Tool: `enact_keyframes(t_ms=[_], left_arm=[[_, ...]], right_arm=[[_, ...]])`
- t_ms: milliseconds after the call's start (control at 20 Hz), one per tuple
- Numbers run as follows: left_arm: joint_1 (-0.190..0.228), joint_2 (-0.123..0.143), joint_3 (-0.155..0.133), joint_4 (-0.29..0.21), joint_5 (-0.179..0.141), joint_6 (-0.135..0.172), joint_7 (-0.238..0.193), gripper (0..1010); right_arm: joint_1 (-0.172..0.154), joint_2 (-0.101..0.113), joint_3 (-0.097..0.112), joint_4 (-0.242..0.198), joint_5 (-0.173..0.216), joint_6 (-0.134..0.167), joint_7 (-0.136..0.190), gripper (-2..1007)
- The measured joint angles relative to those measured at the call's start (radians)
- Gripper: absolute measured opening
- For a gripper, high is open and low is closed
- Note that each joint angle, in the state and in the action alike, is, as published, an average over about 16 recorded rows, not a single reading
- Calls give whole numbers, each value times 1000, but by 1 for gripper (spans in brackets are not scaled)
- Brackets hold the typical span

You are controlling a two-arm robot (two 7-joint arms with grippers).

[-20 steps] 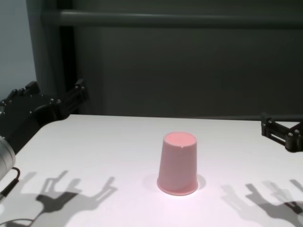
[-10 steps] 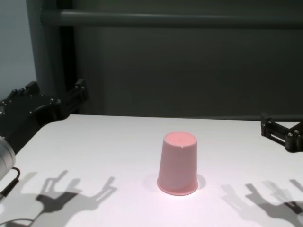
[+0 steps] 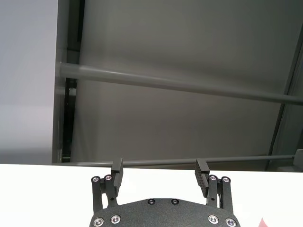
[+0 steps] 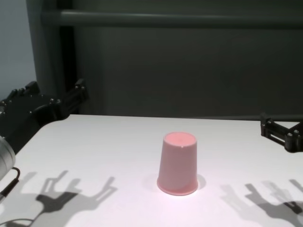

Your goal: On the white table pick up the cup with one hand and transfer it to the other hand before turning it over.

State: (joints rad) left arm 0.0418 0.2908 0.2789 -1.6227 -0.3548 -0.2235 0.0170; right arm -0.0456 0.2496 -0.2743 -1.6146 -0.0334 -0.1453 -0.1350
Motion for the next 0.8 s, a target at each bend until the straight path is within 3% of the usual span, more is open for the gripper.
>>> enact_keyframes(t_ms=[800], left_arm=[[0, 0, 0, 0, 0, 0, 0, 1003]], right_arm=[[1, 0, 0, 0, 1, 0, 0, 1002]])
